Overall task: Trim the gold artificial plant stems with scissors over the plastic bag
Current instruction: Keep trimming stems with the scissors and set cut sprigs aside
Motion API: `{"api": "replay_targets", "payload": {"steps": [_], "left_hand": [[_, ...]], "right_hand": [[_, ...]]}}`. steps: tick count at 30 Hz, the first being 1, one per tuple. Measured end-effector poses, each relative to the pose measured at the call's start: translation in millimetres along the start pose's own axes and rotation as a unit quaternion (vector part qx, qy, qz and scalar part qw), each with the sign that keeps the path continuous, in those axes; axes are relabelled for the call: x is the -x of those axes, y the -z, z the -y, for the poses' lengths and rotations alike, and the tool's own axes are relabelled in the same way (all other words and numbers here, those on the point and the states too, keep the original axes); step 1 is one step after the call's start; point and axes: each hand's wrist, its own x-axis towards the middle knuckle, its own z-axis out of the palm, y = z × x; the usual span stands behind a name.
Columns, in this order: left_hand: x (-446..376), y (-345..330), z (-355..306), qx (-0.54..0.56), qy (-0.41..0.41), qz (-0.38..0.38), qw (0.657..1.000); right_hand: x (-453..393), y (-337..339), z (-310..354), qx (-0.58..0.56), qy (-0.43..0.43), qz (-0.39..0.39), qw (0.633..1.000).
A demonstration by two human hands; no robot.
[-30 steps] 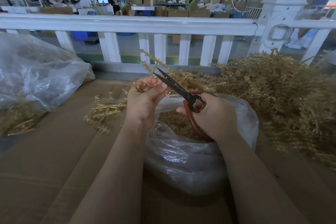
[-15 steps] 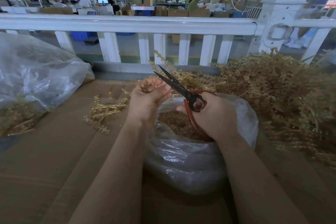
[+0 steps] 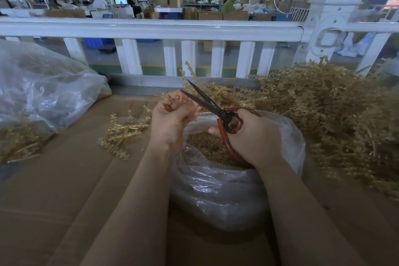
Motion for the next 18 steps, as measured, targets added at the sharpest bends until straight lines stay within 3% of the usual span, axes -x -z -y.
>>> {"api": "replay_targets", "payload": {"steps": [18], "left_hand": [[-3.2,3.1,3.0,-0.084,-0.067,-0.017,0.994]], "right_hand": [[1.2,3.3,3.8,0.005,0.022,-0.018,1.0]]}}
